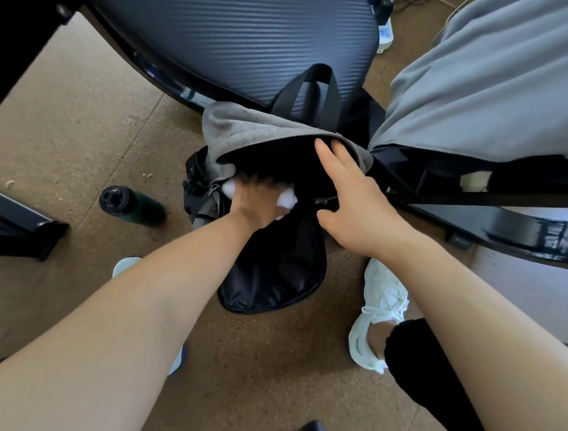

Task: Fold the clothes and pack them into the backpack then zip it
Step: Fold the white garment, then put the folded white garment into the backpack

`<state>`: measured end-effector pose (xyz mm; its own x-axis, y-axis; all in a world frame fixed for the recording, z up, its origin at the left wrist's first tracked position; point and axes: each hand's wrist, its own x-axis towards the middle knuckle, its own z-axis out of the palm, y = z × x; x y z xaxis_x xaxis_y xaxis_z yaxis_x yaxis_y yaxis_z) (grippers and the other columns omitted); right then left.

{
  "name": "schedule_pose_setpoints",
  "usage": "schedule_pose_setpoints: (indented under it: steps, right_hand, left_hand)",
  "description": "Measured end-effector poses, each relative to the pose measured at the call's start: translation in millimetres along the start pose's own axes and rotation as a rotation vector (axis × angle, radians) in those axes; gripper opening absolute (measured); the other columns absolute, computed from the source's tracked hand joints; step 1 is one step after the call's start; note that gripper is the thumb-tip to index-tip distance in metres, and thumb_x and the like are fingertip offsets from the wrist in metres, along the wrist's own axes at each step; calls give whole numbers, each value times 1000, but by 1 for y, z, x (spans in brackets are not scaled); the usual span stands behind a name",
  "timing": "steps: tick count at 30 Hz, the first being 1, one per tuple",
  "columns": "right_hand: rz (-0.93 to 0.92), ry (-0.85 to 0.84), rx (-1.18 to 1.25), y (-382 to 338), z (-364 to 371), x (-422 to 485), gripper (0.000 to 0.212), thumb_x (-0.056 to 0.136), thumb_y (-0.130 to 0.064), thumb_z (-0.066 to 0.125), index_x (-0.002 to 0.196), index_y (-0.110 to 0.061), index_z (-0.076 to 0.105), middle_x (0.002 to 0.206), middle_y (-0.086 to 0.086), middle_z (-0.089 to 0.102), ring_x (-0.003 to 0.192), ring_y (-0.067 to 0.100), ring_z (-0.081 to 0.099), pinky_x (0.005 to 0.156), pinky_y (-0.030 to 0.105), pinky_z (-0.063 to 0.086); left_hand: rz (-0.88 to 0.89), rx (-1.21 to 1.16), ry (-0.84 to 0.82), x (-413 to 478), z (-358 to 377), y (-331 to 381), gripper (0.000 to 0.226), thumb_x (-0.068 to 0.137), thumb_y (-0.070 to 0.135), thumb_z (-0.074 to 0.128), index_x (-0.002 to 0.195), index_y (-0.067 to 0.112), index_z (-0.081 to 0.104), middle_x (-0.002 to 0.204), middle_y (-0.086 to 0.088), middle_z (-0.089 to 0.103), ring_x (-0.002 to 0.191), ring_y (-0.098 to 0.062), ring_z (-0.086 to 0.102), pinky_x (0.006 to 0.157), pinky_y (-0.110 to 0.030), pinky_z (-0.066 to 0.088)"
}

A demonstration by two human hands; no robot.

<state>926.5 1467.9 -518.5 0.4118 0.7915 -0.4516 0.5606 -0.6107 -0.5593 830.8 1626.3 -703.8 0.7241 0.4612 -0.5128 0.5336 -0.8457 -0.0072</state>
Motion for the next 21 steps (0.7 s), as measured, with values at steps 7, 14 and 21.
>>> schedule_pose_setpoints:
  steps: [7, 14, 21]
  right_hand:
    - [2, -1, -5, -1, 3, 2, 98, 90, -11, 61, 160, -44, 0, 169, -17, -8, 150, 37, 26, 110, 52, 41]
    - [-17, -5, 15, -2, 0, 0, 94, 91, -11, 61, 162, -39, 5, 171, -10, -4, 155, 32, 15, 118, 48, 33]
    - [-61, 40, 73, -6, -12, -15, 80, 93, -12, 64, 161, -23, 23, 167, -4, 25, 154, 19, 23, 123, 40, 29]
  left_hand:
    - [-156, -271, -115, 27, -2, -10, 75, 92, 72, 41, 152, 28, 34, 149, -10, 51, 138, -35, 45, 111, -51, 37]
    - [10, -169, 139, -8, -9, -12, 82, 83, 63, 64, 152, 27, 38, 149, -8, 47, 137, -33, 44, 112, -45, 30]
    - [235, -406, 321, -89, -39, -13, 47, 91, 33, 68, 136, 21, 63, 131, -4, 67, 119, -28, 62, 93, -39, 49]
